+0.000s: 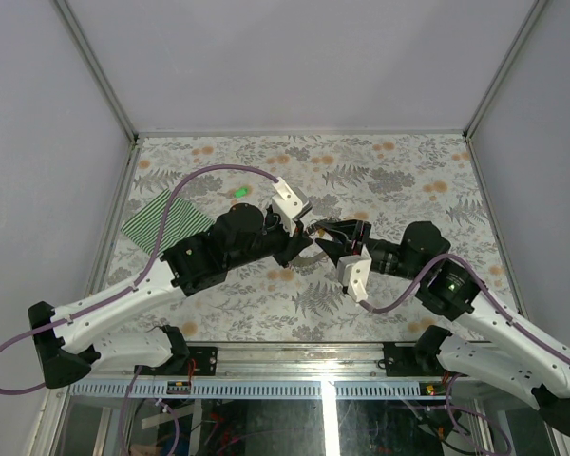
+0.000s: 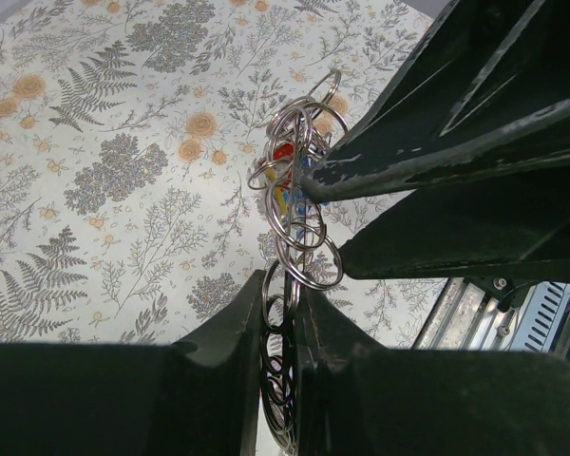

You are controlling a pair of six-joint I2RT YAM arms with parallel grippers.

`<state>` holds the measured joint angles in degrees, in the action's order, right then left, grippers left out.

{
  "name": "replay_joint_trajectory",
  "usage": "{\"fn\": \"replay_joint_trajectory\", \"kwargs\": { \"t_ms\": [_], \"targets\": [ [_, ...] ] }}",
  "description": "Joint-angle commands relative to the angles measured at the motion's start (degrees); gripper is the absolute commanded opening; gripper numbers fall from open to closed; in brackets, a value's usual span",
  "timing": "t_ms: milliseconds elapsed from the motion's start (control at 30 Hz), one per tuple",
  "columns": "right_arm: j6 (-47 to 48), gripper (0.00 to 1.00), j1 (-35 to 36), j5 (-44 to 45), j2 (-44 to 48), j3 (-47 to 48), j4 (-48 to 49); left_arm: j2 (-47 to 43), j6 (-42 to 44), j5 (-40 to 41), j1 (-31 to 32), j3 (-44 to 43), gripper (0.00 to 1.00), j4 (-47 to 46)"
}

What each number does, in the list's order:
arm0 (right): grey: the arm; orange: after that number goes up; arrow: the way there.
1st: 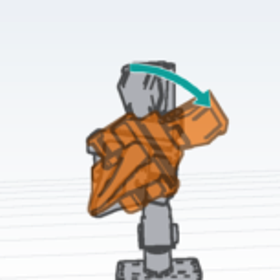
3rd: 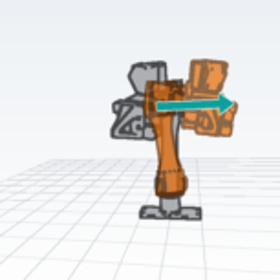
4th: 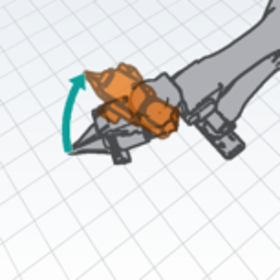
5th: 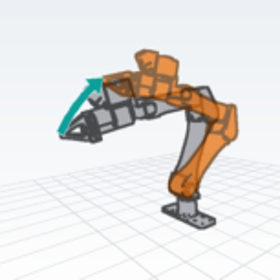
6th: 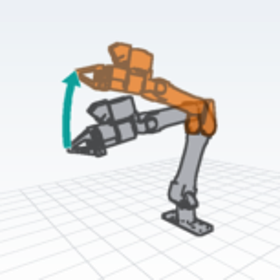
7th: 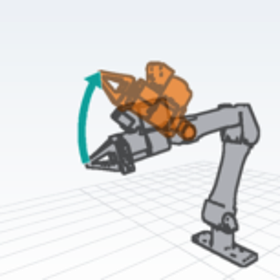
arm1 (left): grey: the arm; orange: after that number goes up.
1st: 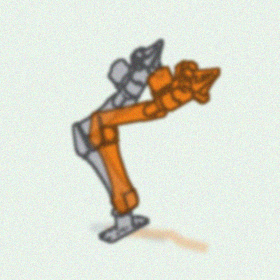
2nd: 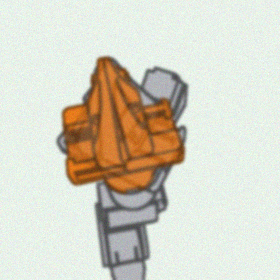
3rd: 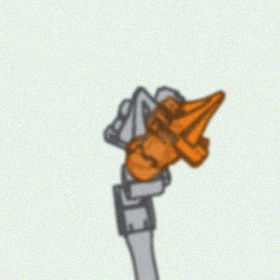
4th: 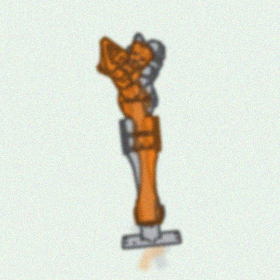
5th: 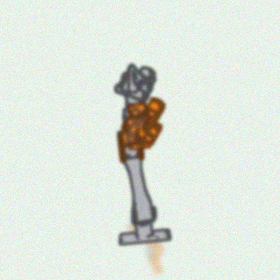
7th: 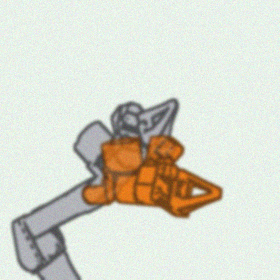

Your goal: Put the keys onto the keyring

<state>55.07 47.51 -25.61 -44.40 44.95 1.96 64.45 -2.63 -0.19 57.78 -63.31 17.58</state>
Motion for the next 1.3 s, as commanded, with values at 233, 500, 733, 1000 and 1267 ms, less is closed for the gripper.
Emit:
{"fn": "replay_joint_trajectory", "kwargs": {
  "t_ms": [233, 500, 733, 1000, 1267],
  "targets": [
    [1.9, 0.35, 0.0, 2.1, -2.4, 3.0, 0.7, -0.2, 1.9, -1.1, 0.3, -2.9, 0.00, -2.8],
    [1.9, 0.20, 0.0, 3.3, -3.0, 2.7, 2.3, 0.0, 2.3, -1.4, 0.3, -2.9, 0.00, -2.9],
    [0.0, 0.06, 0.0, 4.9, -2.0, 2.6, 4.4, -0.1, 2.5, -1.0, 0.3, -2.8, 0.00, -3.0],
    [-6.7, 0.00, 0.0, 5.4, 0.1, 1.5, 6.2, -0.2, 2.2, -0.6, 0.3, -2.6, 0.00, -3.4],
    [-14.0, 0.00, 0.0, 6.7, 1.9, -0.7, 10.4, -0.8, 2.0, -1.1, 0.3, -2.0, 0.03, -4.5]
  ]
}}
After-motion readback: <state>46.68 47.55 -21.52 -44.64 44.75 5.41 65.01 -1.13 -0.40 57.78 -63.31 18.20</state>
